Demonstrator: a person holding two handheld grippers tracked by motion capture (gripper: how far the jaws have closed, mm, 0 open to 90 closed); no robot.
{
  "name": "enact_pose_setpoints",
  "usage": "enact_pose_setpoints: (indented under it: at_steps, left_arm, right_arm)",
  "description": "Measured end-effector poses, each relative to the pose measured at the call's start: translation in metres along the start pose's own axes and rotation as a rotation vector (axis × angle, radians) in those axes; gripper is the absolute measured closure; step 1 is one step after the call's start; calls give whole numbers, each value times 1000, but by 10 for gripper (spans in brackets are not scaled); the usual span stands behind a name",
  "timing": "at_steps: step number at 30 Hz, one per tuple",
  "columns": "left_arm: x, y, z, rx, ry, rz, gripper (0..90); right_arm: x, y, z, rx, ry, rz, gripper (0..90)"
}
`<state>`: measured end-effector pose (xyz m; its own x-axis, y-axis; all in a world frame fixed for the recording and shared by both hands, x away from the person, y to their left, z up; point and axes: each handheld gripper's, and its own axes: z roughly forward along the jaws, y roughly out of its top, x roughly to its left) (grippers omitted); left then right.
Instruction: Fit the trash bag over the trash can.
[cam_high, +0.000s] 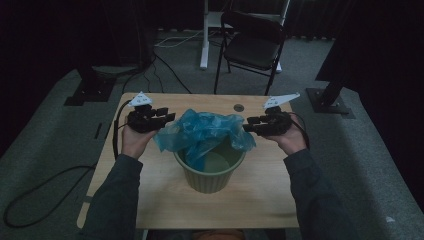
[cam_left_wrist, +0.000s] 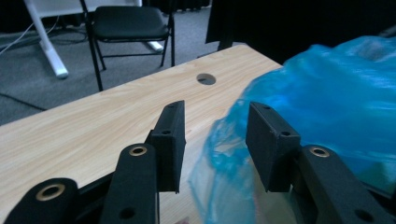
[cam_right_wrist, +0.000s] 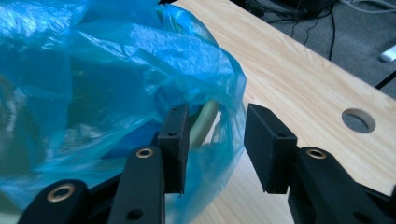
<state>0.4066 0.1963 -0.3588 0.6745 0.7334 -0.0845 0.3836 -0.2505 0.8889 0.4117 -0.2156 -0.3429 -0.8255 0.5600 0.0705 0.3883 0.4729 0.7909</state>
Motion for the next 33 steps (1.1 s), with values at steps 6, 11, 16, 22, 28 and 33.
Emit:
enact_pose_setpoints:
  at_steps: [6, 11, 16, 22, 28, 33]
  left_arm:
    - [-15, 9, -14, -79, -104, 60, 512]
    - [-25, 20, -20, -119, -168, 76, 488]
    - [-30, 26, -19, -110, -182, 83, 478]
    - [-36, 21, -1, 18, -154, 77, 704]
    - [-40, 10, -2, 62, -163, 92, 863]
    - [-40, -5, -14, 85, -154, 93, 869]
  right_arm:
    - [2, 8, 6, 13, 4, -33, 589]
    - [3, 10, 10, 19, 8, -44, 623]
    - [5, 11, 12, 20, 17, -57, 738]
    - [8, 10, 11, 29, 14, -74, 884]
    - [13, 4, 7, 57, 15, -89, 900]
    - [16, -9, -4, 70, 18, -90, 900]
